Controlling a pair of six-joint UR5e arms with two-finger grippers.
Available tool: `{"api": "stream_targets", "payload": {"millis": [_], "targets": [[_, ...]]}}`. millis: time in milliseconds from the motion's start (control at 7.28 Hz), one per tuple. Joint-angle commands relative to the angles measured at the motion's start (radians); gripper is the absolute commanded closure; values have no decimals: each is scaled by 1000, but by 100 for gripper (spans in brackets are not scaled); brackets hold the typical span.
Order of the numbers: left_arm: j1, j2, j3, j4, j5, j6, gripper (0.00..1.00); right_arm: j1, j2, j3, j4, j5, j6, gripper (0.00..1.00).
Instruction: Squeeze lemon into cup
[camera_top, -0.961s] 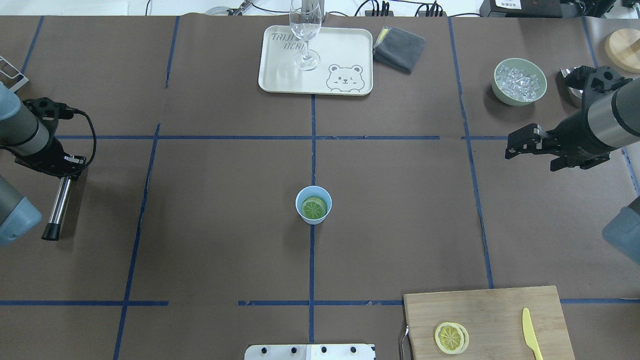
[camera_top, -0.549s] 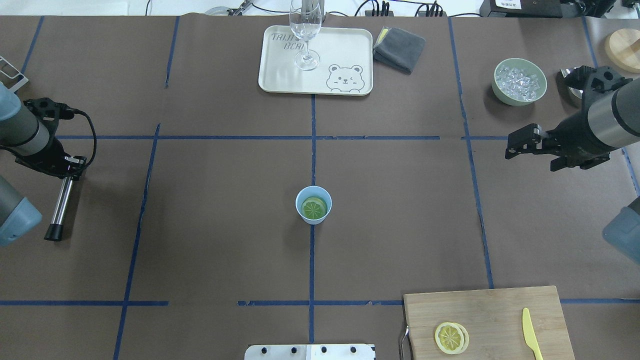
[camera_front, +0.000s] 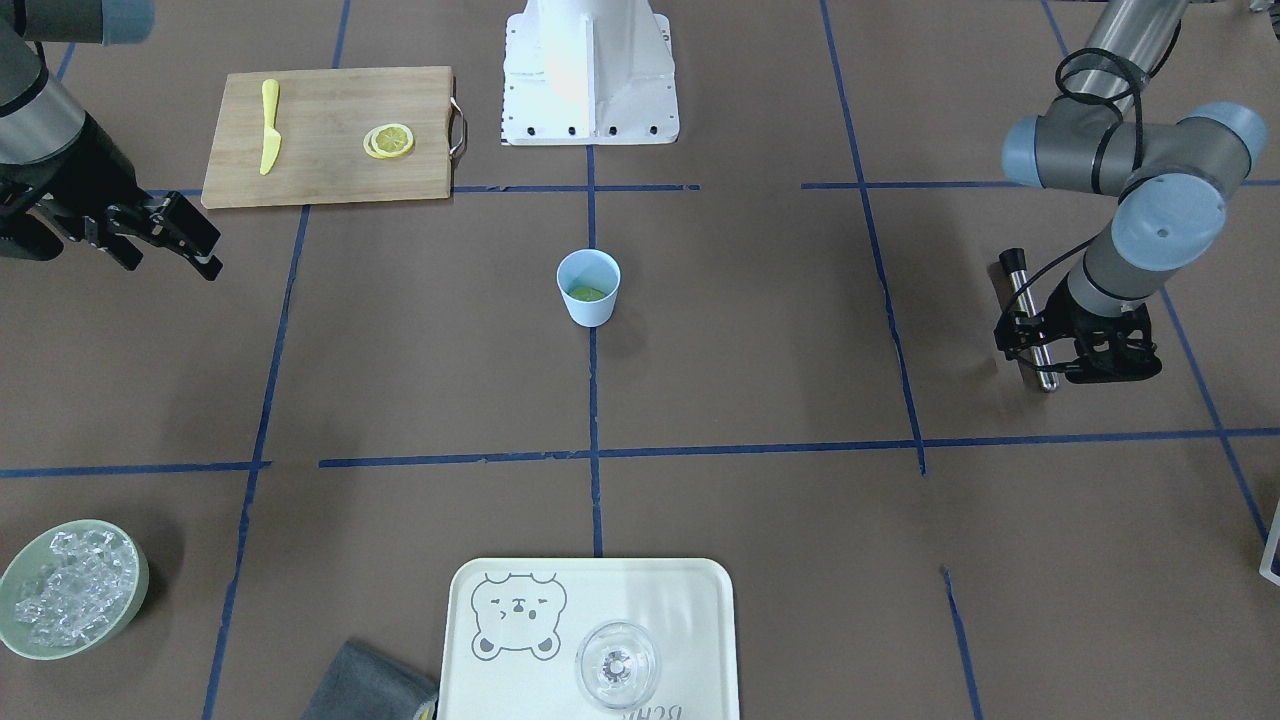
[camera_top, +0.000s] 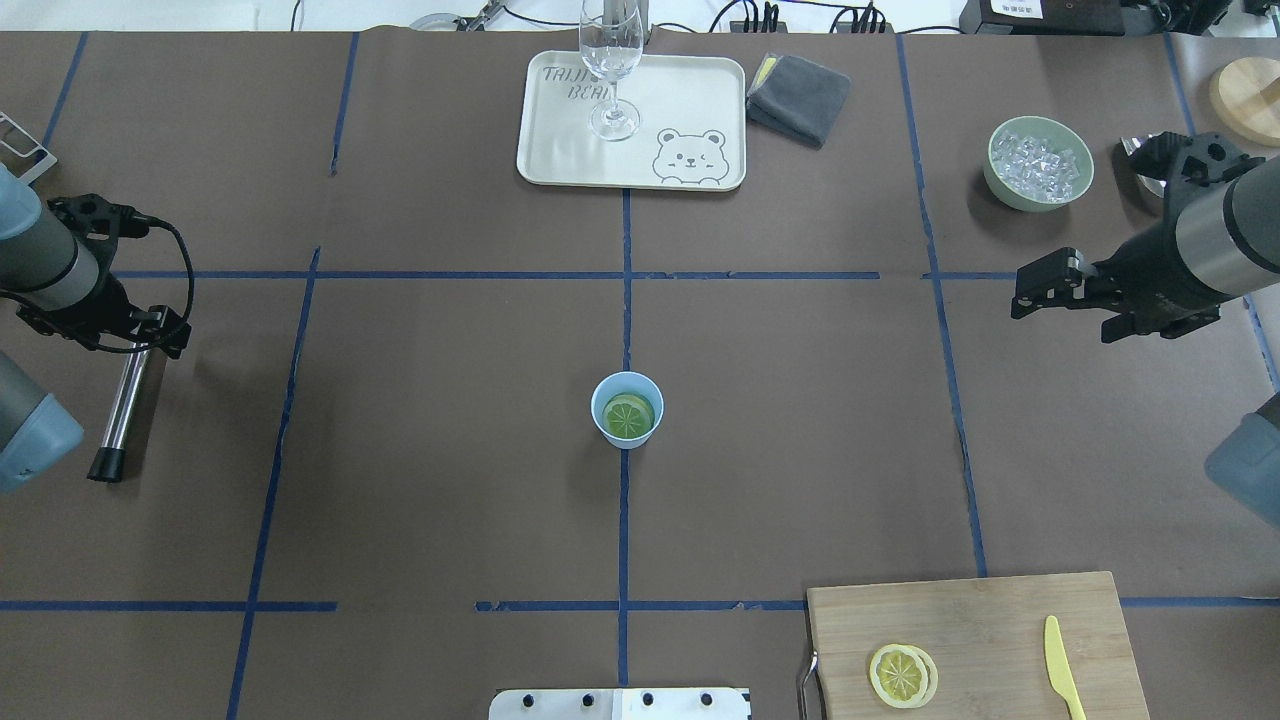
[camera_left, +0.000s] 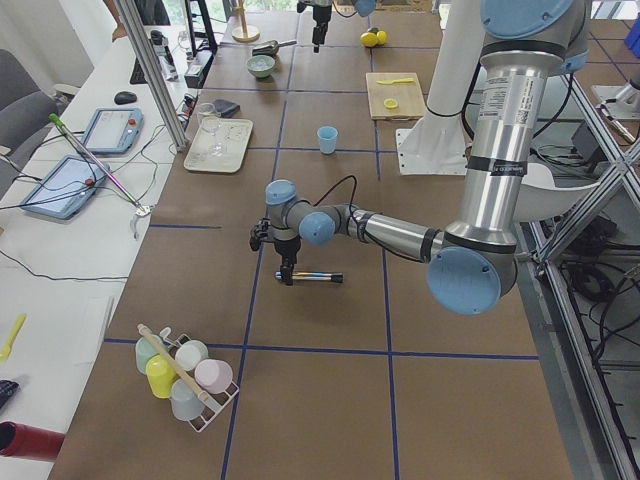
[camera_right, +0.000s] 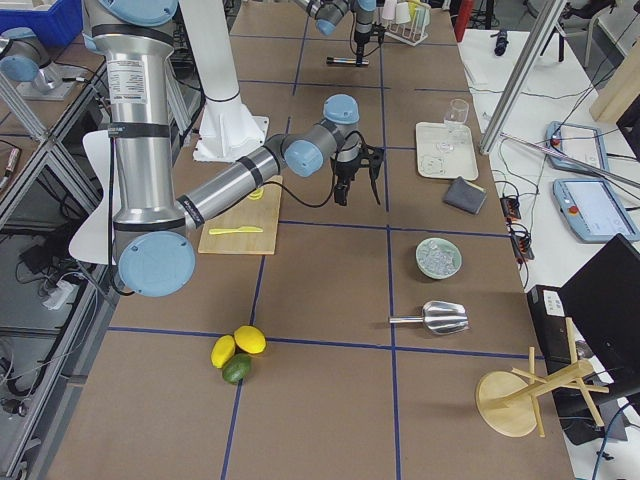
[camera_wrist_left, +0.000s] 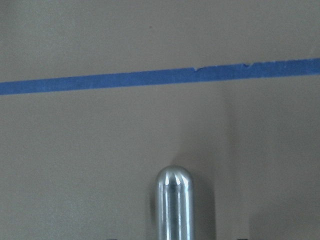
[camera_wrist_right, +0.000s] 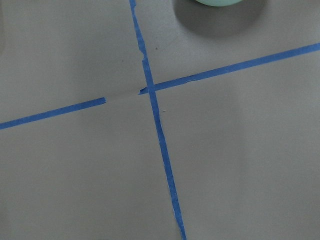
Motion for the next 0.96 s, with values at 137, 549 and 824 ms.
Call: {"api": "stream_targets", "payload": {"millis": [137,549,824], "targets": [[-124,16,-146,41,-66,100,0,72,-41,-7,-5,29,-122,0],[-400,123,-185,78,-243,474,0,343,-92,-157,-17,195,-551,0],[-605,215,-175,79,-316,654,0,500,-92,-301,-40,227,-885,0]]}}
